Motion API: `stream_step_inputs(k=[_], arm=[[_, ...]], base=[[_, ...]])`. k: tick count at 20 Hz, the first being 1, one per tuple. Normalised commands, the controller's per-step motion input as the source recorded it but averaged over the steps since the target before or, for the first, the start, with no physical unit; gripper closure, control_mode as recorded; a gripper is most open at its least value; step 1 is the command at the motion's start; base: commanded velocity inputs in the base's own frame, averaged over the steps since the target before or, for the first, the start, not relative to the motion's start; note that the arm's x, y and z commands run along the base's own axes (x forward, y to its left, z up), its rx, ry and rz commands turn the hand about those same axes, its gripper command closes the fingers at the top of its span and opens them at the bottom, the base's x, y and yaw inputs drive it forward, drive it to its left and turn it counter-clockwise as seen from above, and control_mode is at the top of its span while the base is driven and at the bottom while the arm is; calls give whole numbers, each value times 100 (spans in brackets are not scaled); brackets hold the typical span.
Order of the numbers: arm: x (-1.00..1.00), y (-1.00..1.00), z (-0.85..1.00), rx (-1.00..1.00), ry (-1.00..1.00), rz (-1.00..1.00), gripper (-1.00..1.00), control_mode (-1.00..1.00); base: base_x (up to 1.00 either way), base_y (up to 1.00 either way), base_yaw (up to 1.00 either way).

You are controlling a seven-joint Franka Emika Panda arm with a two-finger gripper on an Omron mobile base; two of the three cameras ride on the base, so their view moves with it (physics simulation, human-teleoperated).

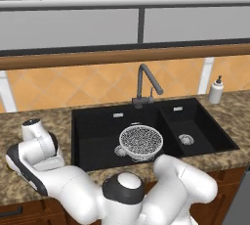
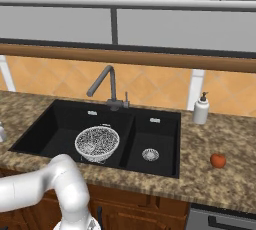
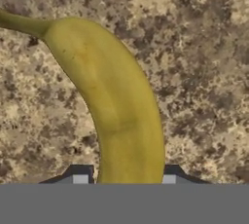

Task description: Put the colander in the sink, put the banana, kiwi, orange in the colander, and turn on the sink faucet and pour water over the colander.

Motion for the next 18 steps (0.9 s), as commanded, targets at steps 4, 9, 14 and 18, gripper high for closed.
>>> stream_step_inputs(k=[4,9,14,18], arm=[[0,-22,18,0,0,0,100,-100],[0,-52,31,0,0,-3,100,-100],[0,-66,10,0,0,-5,100,-100],[0,-67,0,0,0,-4,100,-100]], base=[[0,0,0],[0,0,0],[0,0,0],[0,0,0]])
